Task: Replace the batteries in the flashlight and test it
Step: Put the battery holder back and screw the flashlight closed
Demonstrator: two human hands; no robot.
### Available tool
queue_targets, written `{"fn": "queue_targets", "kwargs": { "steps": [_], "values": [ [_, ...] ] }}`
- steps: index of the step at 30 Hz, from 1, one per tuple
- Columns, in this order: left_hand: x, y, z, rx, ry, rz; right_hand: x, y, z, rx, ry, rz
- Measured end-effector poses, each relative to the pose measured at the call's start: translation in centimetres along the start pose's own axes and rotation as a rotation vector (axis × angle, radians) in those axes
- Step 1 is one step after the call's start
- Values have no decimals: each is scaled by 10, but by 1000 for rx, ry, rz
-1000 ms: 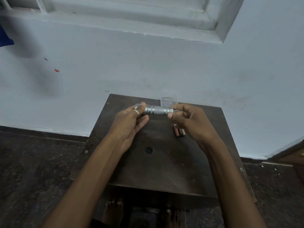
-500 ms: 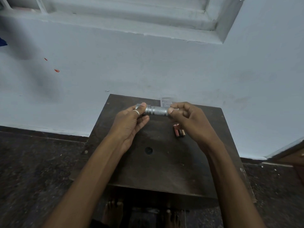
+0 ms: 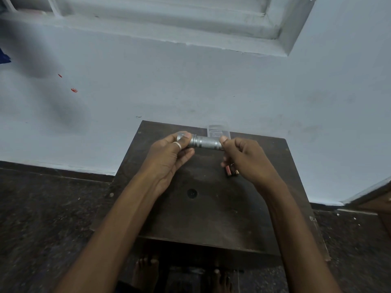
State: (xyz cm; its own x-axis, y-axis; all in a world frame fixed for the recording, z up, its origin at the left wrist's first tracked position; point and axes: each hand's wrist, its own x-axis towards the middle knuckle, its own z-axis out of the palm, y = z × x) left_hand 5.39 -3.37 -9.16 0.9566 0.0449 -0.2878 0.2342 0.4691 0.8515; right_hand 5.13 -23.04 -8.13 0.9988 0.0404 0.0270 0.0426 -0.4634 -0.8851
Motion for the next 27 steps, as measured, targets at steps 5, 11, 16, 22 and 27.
{"fn": "queue_targets", "kwargs": {
  "steps": [5, 11, 16, 22, 27],
  "values": [
    [1, 1, -2, 17, -13, 16, 0, -1, 0, -20, 5, 2],
    [-1, 1, 1, -40, -26, 20, -1, -11, 13, 314, 92, 130],
    [-3, 1, 4, -66, -72, 23, -4, -23, 25, 574, 270, 159],
    [-3, 0, 3, -77, -90, 44, -4, -24, 38, 688, 404, 171],
    [-4, -1, 4, -61, -103, 52, -7, -27, 45, 822, 424, 185]
  ]
}}
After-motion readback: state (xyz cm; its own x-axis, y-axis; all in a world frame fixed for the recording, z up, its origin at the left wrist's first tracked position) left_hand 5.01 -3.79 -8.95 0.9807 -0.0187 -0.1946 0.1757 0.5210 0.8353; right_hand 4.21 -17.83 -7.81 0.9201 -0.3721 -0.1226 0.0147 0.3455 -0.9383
